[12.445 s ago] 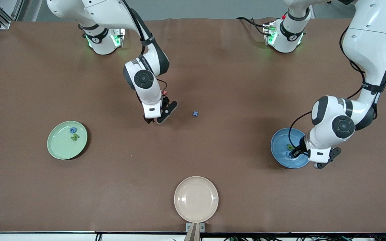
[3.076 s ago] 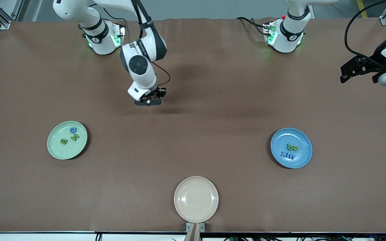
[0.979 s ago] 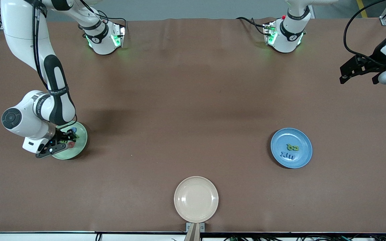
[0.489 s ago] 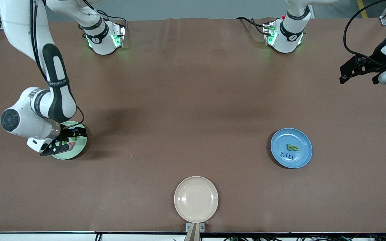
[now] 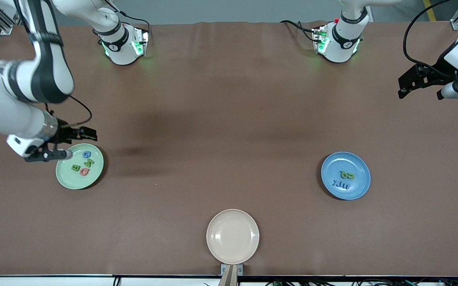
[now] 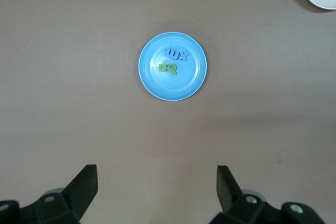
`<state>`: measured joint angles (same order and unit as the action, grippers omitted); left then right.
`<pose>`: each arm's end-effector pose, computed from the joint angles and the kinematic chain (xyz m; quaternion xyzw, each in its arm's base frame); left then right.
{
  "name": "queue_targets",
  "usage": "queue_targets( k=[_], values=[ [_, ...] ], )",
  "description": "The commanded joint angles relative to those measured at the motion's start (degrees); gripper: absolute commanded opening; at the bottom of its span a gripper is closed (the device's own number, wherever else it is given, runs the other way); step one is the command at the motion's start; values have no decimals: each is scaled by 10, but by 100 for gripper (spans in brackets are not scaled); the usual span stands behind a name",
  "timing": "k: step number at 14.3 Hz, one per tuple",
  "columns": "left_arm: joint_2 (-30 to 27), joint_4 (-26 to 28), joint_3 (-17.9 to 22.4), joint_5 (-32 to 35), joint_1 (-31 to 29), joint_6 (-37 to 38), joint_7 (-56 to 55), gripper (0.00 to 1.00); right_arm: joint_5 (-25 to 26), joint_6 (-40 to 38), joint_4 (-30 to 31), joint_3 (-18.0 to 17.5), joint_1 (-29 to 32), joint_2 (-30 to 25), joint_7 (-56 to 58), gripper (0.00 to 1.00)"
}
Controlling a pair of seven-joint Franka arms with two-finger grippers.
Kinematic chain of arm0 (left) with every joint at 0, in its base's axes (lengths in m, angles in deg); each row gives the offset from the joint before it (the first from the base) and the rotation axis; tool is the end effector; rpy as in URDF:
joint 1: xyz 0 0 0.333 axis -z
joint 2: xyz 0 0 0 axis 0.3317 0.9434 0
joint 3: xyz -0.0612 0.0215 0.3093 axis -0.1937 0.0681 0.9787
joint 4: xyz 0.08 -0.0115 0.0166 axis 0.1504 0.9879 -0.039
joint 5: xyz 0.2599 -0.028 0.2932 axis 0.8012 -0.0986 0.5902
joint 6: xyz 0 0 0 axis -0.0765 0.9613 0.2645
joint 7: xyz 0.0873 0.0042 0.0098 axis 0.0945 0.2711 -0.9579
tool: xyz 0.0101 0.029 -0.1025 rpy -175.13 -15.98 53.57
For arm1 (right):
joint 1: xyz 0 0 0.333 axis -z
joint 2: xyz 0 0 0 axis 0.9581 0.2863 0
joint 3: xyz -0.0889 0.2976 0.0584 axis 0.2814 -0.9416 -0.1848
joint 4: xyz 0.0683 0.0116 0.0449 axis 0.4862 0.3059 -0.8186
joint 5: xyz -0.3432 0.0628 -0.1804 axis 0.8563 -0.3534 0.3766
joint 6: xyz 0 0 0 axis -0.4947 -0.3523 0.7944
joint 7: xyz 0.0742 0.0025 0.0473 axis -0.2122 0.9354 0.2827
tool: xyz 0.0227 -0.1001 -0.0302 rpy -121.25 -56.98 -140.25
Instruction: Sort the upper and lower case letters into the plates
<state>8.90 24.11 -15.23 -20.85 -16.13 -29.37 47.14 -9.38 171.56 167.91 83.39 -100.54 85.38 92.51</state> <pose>0.5312 -0.0694 0.6536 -0.9992 0.0350 -0.0156 0.0096 0.5691 0.0173 0.4436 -0.9960 -0.0481 0.0678 0.0327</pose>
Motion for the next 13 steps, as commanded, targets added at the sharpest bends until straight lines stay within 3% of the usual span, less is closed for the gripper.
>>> queue_targets(
  k=[1,3,5,7,13],
  values=[
    [-10,4,-4,-7,0,3,10,100,24,-116,-85,-4,-9,-38,-19,99],
    [-14,4,-6,-7,-3,6,11,100,26,-177,-173,-2,-6,-33,-17,100],
    [-15,5,-6,-8,-5,9,12,100,26,-187,-245,4,5,-32,-17,100],
    [-20,2,-6,-8,-6,14,12,100,17,-186,-257,3,32,-33,-14,100],
    [-19,3,-5,-8,-5,11,11,100,19,-186,-256,-2,26,-29,-12,100]
  ],
)
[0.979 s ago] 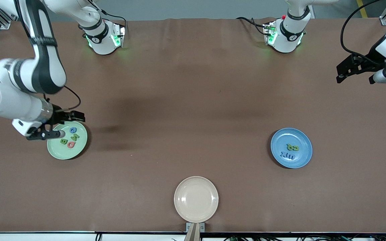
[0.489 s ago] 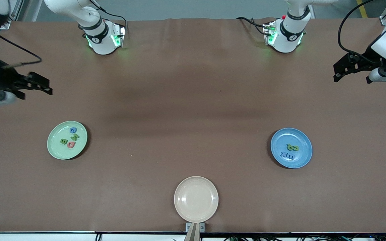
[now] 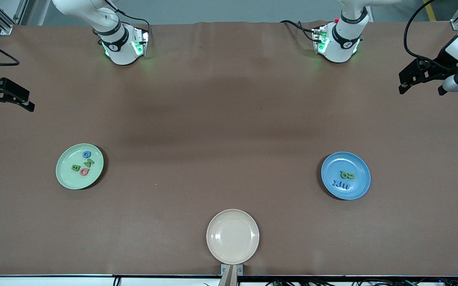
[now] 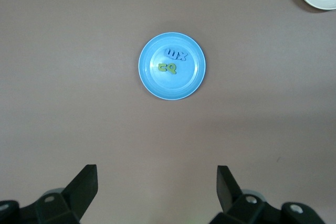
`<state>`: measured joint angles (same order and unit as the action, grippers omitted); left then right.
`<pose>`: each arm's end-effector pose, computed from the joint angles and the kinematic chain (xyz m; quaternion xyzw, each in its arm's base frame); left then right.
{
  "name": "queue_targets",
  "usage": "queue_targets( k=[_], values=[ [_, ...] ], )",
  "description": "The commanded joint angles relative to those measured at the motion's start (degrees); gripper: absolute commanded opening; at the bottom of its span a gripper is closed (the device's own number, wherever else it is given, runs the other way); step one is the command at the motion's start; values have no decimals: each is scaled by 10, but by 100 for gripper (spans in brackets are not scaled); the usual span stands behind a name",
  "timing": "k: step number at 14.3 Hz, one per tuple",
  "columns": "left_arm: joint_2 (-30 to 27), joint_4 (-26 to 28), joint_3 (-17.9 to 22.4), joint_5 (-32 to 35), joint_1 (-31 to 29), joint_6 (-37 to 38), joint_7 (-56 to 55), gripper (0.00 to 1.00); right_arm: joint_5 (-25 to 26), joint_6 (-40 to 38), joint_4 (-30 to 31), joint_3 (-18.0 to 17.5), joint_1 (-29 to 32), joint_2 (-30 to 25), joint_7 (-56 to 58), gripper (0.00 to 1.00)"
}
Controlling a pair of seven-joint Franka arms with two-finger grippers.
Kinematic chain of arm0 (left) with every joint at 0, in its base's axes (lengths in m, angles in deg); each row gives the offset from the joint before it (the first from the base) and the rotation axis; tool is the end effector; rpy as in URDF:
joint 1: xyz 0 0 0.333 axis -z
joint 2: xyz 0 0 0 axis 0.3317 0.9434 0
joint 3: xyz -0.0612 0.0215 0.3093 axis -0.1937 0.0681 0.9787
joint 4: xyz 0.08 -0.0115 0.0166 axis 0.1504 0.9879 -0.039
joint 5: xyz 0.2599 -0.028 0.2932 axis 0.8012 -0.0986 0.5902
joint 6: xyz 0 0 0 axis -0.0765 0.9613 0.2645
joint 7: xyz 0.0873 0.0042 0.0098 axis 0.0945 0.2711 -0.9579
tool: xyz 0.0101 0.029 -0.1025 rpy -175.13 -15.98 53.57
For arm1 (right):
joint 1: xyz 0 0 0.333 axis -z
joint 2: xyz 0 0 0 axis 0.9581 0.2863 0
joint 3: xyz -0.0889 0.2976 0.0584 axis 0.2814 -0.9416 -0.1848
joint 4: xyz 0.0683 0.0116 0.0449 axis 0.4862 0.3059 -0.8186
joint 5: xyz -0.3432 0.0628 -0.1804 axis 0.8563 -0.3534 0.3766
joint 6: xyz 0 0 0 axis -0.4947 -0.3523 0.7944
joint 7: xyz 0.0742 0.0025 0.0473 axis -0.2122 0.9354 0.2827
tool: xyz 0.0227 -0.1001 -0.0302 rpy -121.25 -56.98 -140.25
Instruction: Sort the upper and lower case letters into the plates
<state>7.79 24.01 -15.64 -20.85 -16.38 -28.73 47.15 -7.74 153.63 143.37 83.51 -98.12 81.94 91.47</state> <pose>0.5235 -0.0705 0.6636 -0.9991 0.0363 -0.0207 0.0100 0.5636 -0.0072 0.6505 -0.9987 -0.0388 -0.0164 0.0295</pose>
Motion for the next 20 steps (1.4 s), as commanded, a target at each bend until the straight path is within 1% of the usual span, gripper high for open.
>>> queue_targets(
  k=[1,2,3,5,6,7,11,14,20],
  values=[
    [-9,4,-1,-8,-3,5,10,100,2,-6,-11,-4,6,6,-1,100],
    [-9,4,-2,-8,-2,5,9,100,1,-6,-11,-9,13,7,-1,100],
    [-9,4,-3,-8,-1,5,9,100,1,-6,-11,-37,42,8,-1,100],
    [-9,4,-3,-8,0,5,9,100,5,-6,-11,-176,175,8,-1,100],
    [-9,4,-4,-8,2,6,8,100,7,-6,-12,-232,227,7,-1,100],
    [-9,5,-5,-8,3,6,6,100,7,-3,-12,-252,246,8,-1,100],
    [-9,4,-11,-8,-1,9,12,100,16,-2,-12,-254,245,7,-1,100],
    [-6,1,-11,-7,-3,9,12,100,35,-2,-15,-255,245,7,-1,100],
    [-4,-8,-10,-7,-3,9,8,100,35,5,-19,-256,246,7,-2,100]
  ],
)
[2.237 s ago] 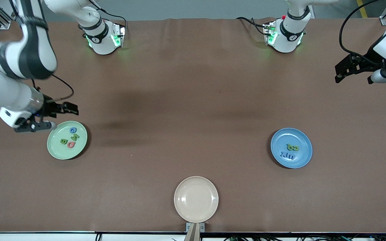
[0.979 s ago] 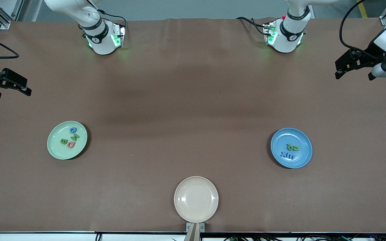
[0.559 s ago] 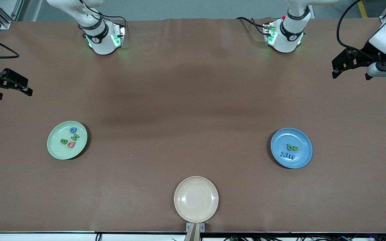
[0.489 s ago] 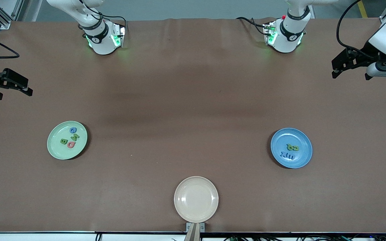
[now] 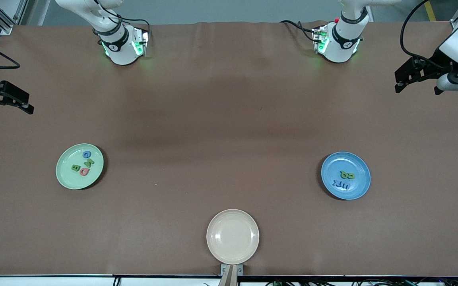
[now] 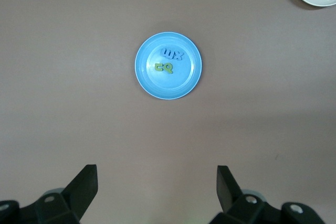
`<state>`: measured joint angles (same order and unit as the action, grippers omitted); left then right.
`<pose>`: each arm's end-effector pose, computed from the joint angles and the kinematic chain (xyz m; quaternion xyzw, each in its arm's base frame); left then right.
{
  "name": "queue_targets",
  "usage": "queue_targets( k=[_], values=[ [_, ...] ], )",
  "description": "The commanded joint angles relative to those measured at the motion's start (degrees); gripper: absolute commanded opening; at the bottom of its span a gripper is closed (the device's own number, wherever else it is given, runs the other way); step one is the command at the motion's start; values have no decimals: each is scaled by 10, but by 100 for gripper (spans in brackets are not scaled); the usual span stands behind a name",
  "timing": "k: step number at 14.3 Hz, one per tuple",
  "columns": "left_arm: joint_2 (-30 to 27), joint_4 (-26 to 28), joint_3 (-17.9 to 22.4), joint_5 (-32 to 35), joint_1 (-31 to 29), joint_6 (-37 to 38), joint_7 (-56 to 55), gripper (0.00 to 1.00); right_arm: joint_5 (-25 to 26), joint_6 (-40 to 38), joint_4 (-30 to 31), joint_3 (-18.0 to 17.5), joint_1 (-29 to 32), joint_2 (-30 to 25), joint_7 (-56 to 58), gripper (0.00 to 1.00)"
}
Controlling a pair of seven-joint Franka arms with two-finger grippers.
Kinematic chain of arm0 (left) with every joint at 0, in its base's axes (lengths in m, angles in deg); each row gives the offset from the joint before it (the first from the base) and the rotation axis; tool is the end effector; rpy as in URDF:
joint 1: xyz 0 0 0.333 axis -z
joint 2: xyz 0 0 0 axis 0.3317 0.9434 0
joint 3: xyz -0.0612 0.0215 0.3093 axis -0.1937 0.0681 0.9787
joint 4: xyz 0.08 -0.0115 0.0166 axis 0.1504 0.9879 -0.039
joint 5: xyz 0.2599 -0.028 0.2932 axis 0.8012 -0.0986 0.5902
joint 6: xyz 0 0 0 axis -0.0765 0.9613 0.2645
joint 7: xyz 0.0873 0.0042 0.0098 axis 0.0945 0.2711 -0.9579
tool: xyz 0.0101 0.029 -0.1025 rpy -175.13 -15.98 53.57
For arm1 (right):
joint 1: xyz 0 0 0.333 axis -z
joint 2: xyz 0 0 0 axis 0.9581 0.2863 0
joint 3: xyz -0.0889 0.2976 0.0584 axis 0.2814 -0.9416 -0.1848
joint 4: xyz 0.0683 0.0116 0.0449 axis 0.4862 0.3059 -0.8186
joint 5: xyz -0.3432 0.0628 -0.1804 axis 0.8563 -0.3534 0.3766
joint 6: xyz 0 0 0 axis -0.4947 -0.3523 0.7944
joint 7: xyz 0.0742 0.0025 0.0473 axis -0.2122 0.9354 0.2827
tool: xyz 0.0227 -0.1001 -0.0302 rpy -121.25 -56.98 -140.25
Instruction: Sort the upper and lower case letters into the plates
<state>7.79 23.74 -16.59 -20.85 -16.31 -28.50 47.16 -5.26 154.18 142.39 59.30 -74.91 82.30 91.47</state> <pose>0.5217 -0.0801 0.6654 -0.9987 0.0453 -0.0211 0.0104 0.5679 -0.0082 0.6530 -0.9985 -0.0460 -0.0231 0.0165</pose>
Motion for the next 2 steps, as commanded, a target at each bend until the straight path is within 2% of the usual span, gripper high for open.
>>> queue_targets(
  k=[1,2],
  values=[
    [-4,-5,-1,-7,-4,7,9,100,10,0,-9,-14,14,3,-3,100],
    [-4,-5,-1,-7,-3,8,10,100,10,0,-9,-14,14,3,-3,100]
  ],
)
